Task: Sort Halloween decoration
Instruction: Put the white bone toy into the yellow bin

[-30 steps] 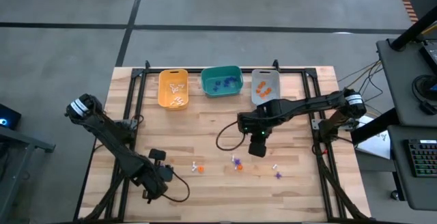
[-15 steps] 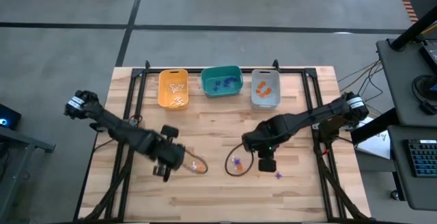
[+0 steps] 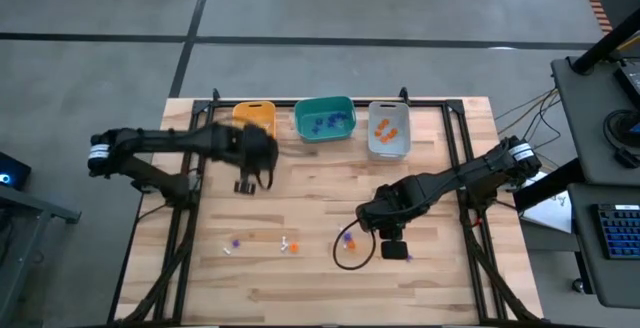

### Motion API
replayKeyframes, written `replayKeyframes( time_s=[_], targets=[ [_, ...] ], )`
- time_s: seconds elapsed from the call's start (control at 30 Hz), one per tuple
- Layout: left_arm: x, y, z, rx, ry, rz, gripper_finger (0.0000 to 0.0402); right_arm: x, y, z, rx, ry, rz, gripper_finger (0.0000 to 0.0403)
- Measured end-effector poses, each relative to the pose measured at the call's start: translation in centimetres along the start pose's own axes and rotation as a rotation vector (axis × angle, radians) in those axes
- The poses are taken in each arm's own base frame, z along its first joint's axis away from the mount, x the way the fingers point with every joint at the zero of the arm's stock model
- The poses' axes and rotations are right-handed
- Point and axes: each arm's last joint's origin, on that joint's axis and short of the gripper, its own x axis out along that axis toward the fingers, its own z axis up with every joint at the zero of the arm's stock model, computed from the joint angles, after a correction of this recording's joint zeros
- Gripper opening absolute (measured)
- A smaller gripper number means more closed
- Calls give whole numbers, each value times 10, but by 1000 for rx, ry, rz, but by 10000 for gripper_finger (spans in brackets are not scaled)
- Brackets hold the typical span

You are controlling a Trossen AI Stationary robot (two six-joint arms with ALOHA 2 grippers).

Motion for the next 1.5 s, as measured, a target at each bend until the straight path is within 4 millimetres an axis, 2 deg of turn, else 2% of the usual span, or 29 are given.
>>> replayKeyframes(
  time_s=[0.27,0.47,0.6,0.9,1.13,1.5],
  targets=[
    [27,71,-22,-18,47,33,0,0,0,1,-1,-9,4,63],
    [48,105,-37,-17,83,36,0,0,1,2,-11,-24,9,63],
    [68,118,-45,-29,121,-21,0,0,1,3,-11,-26,10,63],
    [101,131,-53,-53,171,-124,0,0,1,3,-11,-27,10,63],
    [105,131,-53,-65,180,-132,4,0,1,3,-12,-29,11,63],
    [104,131,-53,-102,176,-122,82,0,2,4,-14,-46,17,63]
  ],
)
